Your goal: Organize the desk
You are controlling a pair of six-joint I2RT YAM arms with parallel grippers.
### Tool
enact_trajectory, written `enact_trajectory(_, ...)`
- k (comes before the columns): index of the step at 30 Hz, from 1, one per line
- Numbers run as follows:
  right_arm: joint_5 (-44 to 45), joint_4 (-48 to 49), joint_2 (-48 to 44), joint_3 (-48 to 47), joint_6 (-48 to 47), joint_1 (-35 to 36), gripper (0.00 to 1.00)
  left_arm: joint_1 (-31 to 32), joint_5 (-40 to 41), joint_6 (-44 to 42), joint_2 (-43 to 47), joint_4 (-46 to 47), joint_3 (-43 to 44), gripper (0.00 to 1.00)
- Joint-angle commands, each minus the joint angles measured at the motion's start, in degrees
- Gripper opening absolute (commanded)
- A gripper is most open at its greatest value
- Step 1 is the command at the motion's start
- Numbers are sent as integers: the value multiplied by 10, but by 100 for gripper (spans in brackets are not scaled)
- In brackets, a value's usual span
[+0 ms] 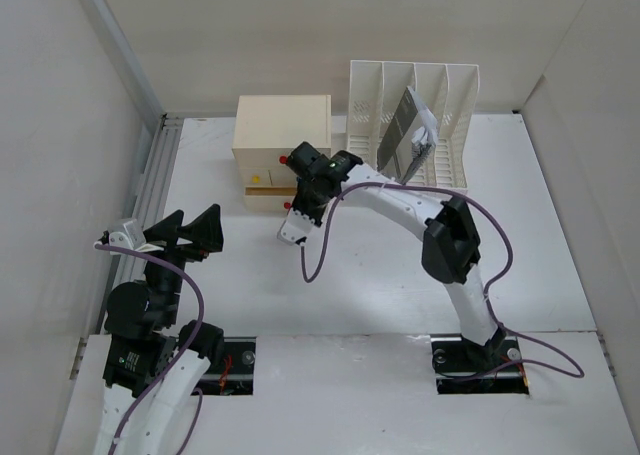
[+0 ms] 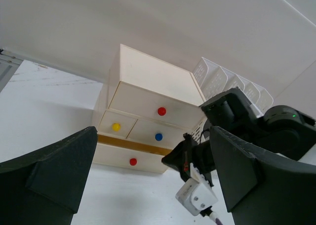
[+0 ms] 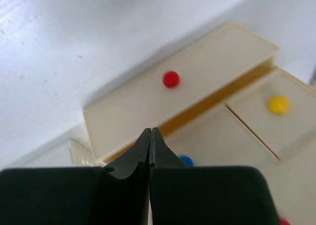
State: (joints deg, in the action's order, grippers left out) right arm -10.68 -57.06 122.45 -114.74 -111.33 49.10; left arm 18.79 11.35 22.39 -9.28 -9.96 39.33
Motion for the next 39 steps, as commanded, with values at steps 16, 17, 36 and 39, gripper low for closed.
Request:
enact_trajectory(16,181,316,89,54,186,13,0,3,0,-3,-6,29,0,96)
enact_trajectory(17,199,331,96,61,203,13,0,3,0,-3,-6,29,0,96)
enact_trajectory(36,-118,-185,-12,-120,317,62,73,3,-5,-3,14,40,-6,100)
enact_trajectory(39,1,-129,-25,-177,482,67,77,3,-5,-3,20,40,-6,100)
